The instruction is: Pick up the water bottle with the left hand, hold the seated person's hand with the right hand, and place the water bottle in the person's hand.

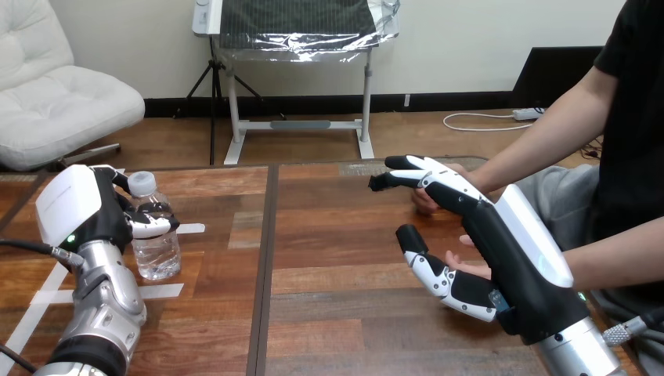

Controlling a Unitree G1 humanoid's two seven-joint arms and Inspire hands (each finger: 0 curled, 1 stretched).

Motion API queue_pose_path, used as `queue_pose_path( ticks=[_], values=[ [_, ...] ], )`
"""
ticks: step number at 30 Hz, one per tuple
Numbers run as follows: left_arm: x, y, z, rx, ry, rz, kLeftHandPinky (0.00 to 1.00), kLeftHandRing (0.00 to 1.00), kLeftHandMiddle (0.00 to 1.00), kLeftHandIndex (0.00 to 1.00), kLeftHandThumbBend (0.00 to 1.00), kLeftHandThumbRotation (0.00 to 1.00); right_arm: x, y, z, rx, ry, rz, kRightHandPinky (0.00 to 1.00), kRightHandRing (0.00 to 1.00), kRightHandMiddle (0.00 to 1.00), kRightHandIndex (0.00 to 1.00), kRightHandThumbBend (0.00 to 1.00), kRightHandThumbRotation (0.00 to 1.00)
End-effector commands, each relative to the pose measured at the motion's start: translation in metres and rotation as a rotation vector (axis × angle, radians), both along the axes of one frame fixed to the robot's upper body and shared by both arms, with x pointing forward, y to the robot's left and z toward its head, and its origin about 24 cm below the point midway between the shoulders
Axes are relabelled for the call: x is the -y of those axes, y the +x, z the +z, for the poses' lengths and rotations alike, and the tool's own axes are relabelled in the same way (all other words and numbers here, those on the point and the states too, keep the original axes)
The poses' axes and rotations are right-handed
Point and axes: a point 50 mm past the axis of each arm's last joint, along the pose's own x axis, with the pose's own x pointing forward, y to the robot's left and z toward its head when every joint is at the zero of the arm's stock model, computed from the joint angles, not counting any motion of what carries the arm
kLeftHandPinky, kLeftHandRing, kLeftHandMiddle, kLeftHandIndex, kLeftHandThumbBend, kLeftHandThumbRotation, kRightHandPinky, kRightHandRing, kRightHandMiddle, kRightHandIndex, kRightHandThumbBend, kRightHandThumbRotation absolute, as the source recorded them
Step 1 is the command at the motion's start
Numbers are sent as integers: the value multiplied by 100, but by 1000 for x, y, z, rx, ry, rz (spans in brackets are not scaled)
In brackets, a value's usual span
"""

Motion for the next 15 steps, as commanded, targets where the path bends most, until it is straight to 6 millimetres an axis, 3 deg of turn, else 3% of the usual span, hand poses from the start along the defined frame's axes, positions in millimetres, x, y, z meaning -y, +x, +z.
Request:
queue_pose_path(
  ticks=[1, 8, 15],
  values=[
    [8, 9, 11, 52, 19, -39, 28, 35, 44, 52, 72, 0, 0, 4, 21, 103, 4, 10, 88, 91, 87, 74, 19, 0],
    [9, 5, 7, 73, -1, -60, 29, 37, 45, 52, 71, 0, 0, 4, 21, 105, -1, 10, 88, 91, 86, 74, 19, 0],
    [12, 1, 4, 97, -47, -82, 25, 32, 41, 52, 70, 0, 0, 4, 20, 104, -3, 10, 87, 91, 85, 74, 19, 0]
  ],
)
